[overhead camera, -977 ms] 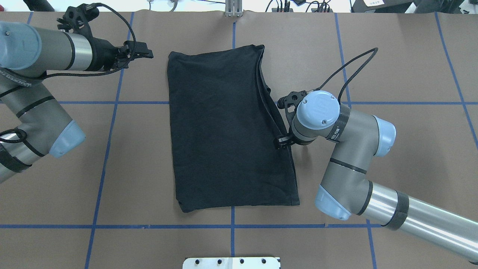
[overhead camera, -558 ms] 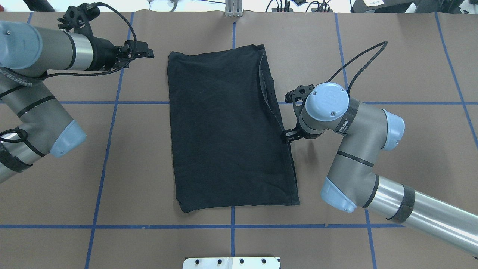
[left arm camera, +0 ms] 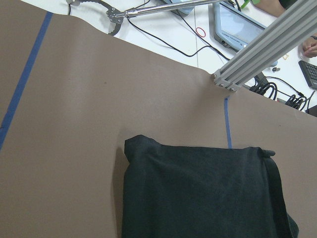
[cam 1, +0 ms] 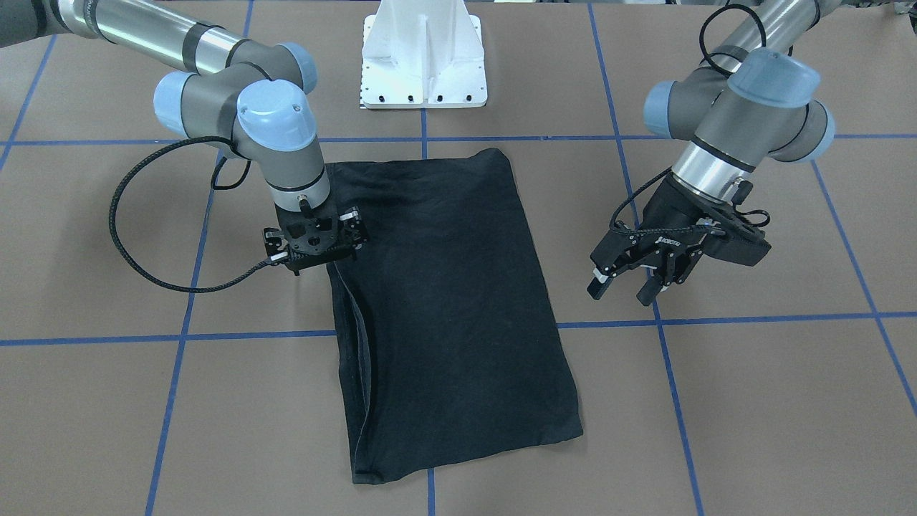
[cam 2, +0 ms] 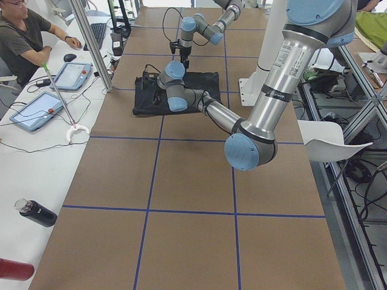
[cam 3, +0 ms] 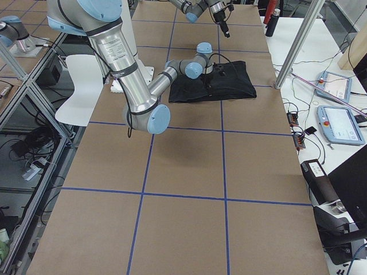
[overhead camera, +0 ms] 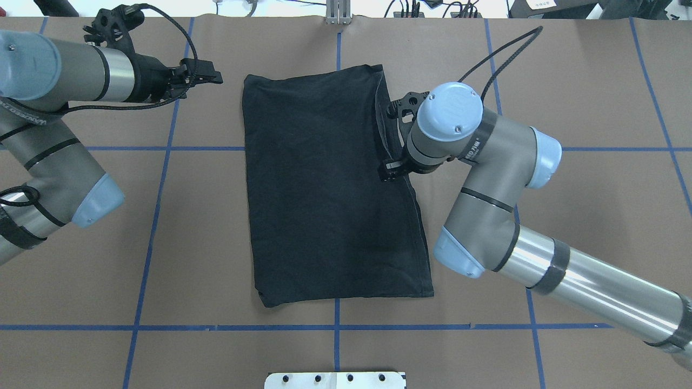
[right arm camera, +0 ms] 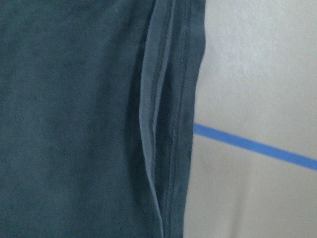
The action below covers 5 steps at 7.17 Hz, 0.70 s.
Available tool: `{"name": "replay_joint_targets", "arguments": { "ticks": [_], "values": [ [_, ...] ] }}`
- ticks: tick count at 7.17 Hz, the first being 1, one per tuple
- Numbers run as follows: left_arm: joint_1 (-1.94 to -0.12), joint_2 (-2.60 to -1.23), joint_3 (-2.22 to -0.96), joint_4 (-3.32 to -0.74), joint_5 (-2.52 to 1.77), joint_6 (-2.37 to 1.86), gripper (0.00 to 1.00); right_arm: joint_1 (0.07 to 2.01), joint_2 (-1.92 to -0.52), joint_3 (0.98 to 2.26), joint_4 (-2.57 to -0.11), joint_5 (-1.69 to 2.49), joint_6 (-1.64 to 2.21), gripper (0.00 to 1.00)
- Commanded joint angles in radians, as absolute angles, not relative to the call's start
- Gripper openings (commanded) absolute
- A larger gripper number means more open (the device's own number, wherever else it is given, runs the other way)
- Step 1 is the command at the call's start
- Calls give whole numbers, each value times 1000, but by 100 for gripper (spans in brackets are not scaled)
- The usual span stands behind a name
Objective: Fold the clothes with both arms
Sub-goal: 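Continue moving the right gripper along the edge to the far corner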
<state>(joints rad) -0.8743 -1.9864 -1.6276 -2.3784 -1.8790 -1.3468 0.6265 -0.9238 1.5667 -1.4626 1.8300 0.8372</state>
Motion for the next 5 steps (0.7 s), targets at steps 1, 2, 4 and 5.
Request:
{"name": "replay_joint_targets", "arguments": {
  "ticks": [1, 2, 4, 5],
  "values": [
    [-874, -1982, -1628, -2375, -1879, -1347, 100, 641, -809, 1343, -1322, 1757, 838, 99],
    [-874, -1982, -1628, -2376, -1879, -1347, 100, 646, -789, 1286, -1304, 1747, 836, 99],
    [-874, -1979, -1625, -2378, -1879, -1345, 100, 688, -782, 1270, -1304, 1750, 798, 99],
    [-874, -1982, -1620, -2378, -1881, -1345, 100, 690, -787, 1247, -1304, 1752, 795, 99]
  ]
}}
